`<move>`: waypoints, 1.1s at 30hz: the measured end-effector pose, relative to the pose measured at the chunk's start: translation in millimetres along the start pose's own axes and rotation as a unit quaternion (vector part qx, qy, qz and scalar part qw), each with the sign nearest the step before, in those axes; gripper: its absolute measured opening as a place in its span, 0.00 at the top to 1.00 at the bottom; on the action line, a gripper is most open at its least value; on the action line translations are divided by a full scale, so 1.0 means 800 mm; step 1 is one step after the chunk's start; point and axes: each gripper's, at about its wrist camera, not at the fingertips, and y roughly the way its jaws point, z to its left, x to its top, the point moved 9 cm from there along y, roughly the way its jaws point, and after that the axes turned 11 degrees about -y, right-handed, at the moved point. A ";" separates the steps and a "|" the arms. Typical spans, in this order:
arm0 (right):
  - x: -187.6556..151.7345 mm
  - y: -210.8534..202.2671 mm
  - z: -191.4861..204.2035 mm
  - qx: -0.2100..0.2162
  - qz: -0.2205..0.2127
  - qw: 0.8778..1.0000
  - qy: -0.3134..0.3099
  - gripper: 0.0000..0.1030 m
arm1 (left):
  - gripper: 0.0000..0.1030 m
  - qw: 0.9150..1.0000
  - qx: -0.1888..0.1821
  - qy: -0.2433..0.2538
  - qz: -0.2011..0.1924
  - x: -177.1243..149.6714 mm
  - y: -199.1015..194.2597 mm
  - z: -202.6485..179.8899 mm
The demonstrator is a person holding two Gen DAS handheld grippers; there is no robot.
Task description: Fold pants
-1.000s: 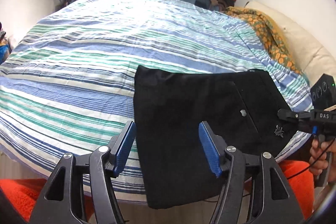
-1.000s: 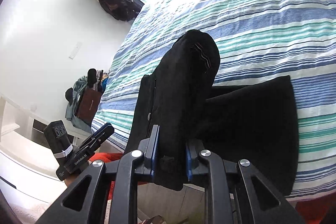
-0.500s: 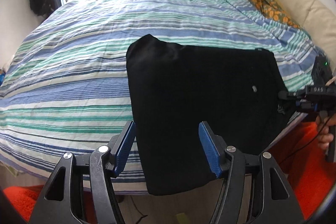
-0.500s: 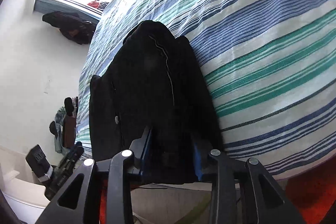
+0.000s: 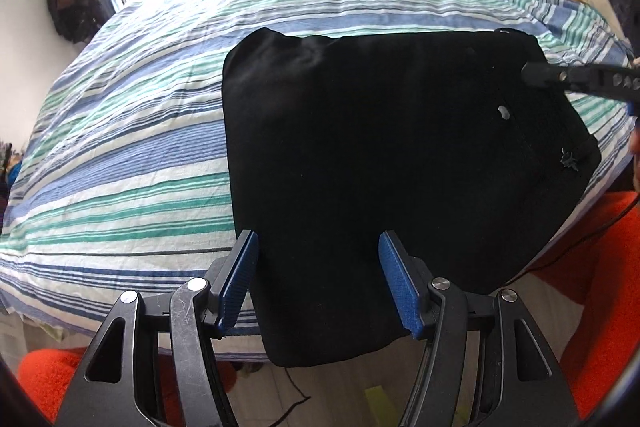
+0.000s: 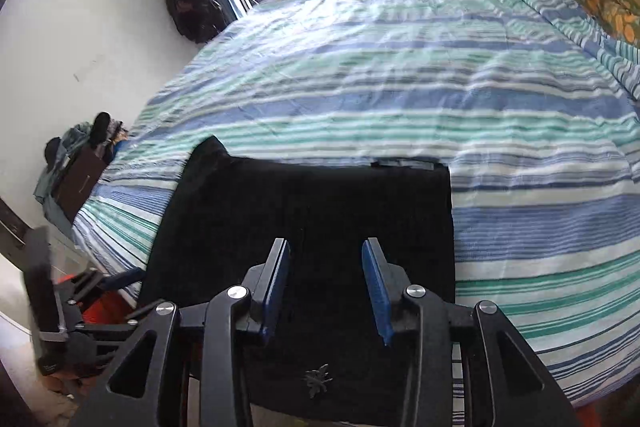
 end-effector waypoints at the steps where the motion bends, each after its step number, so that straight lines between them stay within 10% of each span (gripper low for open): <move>1: -0.011 0.012 -0.009 -0.005 0.010 1.000 0.008 0.65 | 0.37 1.000 -0.001 0.001 0.001 -0.001 0.000 -0.001; 23: -0.036 -0.076 0.027 -0.073 -0.038 0.989 -0.121 0.66 | 0.33 1.000 0.003 0.001 0.008 -0.008 0.009 0.004; 33: -0.096 -0.036 0.019 -0.095 -0.007 0.989 -0.114 0.65 | 0.24 1.000 0.011 -0.003 0.013 -0.015 0.018 0.001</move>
